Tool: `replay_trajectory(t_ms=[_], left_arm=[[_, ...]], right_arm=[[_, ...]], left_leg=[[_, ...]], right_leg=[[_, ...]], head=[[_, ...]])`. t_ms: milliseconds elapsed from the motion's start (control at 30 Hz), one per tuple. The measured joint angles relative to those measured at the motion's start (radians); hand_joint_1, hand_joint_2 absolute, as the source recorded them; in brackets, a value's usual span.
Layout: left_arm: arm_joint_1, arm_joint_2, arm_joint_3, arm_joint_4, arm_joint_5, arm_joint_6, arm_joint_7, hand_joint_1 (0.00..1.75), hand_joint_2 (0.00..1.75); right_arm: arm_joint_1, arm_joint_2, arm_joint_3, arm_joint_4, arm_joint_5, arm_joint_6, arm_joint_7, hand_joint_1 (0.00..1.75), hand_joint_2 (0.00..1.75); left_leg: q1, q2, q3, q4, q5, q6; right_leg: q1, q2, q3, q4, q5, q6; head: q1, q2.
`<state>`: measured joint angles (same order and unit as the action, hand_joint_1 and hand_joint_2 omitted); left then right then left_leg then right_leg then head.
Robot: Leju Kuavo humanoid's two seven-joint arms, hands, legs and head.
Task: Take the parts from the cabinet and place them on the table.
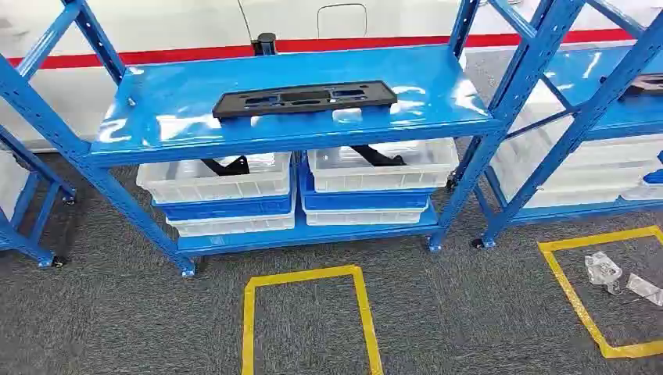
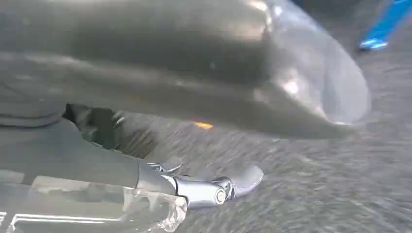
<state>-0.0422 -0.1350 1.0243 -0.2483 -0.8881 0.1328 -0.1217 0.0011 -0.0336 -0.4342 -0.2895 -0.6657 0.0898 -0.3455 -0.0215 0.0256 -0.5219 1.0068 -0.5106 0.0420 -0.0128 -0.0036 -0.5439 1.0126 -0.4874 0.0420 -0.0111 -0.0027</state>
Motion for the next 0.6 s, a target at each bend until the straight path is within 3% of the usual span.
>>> replay_trajectory(t_ms=[333, 600], left_arm=[[-0.022, -0.015, 0.107, 0.016, -0.075, 0.0, -0.006, 0.0, 0.0], [-0.03, -0.025, 0.172, 0.023, -0.106, -0.018, -0.014, 0.0, 0.0]], right_arm=[[-0.035, -0.02, -0.182, -0.079, -0.103, 0.26, -0.089, 0.0, 0.0], [-0.043, 0.018, -0.262, -0.313, -0.117, 0.413, -0.124, 0.0, 0.0]], left_leg=[[0.0, 0.0, 0.0, 0.0, 0.0, 0.0], [0.0, 0.0, 0.0, 0.0, 0.0, 0.0]], right_leg=[[0.0, 0.0, 0.001, 0.0, 0.0, 0.0], [0.0, 0.0, 0.001, 0.0, 0.0, 0.0]], head=[[-0.001, 0.0], [-0.001, 0.0]])
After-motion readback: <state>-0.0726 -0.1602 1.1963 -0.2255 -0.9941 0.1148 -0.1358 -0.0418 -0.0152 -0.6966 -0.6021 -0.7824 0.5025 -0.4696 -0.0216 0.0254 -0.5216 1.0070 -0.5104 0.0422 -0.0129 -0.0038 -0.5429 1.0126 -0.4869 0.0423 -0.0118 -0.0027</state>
